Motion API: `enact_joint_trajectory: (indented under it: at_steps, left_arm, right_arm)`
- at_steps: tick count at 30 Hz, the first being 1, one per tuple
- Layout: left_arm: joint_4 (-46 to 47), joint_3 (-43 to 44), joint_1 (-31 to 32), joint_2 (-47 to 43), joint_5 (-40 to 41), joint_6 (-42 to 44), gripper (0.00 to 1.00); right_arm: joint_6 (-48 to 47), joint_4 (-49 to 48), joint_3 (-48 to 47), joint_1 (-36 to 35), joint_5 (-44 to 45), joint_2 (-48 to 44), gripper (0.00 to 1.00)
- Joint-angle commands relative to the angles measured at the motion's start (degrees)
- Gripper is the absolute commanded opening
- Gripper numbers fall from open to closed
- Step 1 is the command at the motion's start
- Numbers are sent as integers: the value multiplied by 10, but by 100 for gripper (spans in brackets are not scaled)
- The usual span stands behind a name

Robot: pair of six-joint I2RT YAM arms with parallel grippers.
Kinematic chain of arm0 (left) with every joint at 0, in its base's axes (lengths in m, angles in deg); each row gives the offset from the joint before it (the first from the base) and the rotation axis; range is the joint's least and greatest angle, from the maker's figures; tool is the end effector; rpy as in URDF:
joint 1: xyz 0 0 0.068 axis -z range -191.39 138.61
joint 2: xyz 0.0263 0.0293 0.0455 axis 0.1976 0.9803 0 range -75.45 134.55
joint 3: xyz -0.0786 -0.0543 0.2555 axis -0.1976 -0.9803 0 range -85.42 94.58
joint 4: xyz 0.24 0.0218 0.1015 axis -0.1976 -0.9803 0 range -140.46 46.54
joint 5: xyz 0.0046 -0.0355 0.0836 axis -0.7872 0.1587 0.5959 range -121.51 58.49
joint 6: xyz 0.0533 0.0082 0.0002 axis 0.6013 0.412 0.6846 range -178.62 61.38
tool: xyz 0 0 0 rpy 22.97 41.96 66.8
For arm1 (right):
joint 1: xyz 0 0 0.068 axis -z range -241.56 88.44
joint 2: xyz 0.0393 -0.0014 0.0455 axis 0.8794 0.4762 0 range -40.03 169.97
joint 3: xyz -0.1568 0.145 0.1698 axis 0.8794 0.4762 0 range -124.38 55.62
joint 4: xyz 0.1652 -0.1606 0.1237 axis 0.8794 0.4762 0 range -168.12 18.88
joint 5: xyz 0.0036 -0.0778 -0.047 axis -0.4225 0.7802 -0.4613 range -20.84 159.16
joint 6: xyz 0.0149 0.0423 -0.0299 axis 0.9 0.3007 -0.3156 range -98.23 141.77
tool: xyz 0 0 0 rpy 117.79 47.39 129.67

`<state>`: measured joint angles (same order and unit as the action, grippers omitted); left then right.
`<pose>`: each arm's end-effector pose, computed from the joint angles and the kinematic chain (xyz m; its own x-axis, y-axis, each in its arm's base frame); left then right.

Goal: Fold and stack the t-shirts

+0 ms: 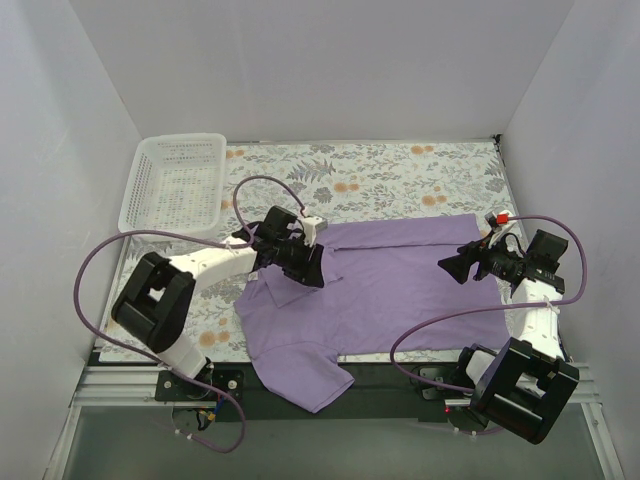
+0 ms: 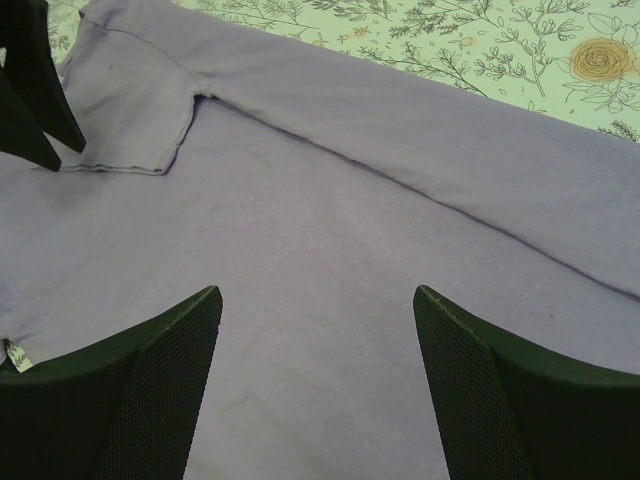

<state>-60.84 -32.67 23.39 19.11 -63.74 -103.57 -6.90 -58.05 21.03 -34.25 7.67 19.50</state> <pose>0.2495 -0.1964 0.1686 -0.9987 -0.0339 -0.0389 0.0021 0.7277 -0.6858 0.1902 -0.0631 0.2278 -0.3915 -0.0555 -0.9185 -0.5936 0.7780 0.2060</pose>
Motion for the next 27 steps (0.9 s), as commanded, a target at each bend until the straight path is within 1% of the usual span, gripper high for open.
enact_joint_trajectory:
  at_steps: [1,4,5,7,8,11,12,14,15,16,20,23,24,26,27]
  left_arm:
    - [26,1,-2,-80,79,-6,40]
    - [27,15,-3,-76,132,-20,42]
    - [25,17,-4,-73,184,-42,43]
    - [25,15,-17,-76,227,-66,45]
    - [31,9,-25,-82,264,-100,46]
    - [58,-27,-71,-126,283,-152,52]
    - [67,-37,-98,-139,288,-180,54]
    - [77,-55,-122,-162,295,-199,59]
    - [77,-57,-144,-163,299,-209,59]
    - [77,-58,-149,-162,303,-211,59]
    - [78,-34,-164,-128,315,-210,55]
    - [80,-13,-169,-94,344,-200,51]
    - [80,1,-172,-86,348,-198,49]
    - [80,11,-176,-71,355,-190,47]
    - [81,18,-178,-69,357,-188,45]
  right_arm:
    - [-1,8,0,-1,-14,-2,84]
    - [-1,8,-1,-1,-13,-3,84]
    - [-2,8,0,-1,-13,-5,84]
    - [-3,8,0,-1,-10,-8,84]
    - [-4,8,0,-1,-9,-10,84]
    - [-5,8,0,-1,-9,-11,84]
    - [-5,8,0,-1,-10,-11,84]
    - [-5,9,0,-1,-12,-6,84]
    - [-4,9,0,-1,-13,-4,84]
    - [-5,9,-1,-1,-12,-3,84]
    - [-6,10,-1,-1,-10,-3,84]
    - [-10,10,-4,-1,-1,0,84]
    - [-10,9,-7,-1,9,1,84]
    - [-2,5,-24,-1,32,22,84]
    - [8,0,-36,-1,67,36,83]
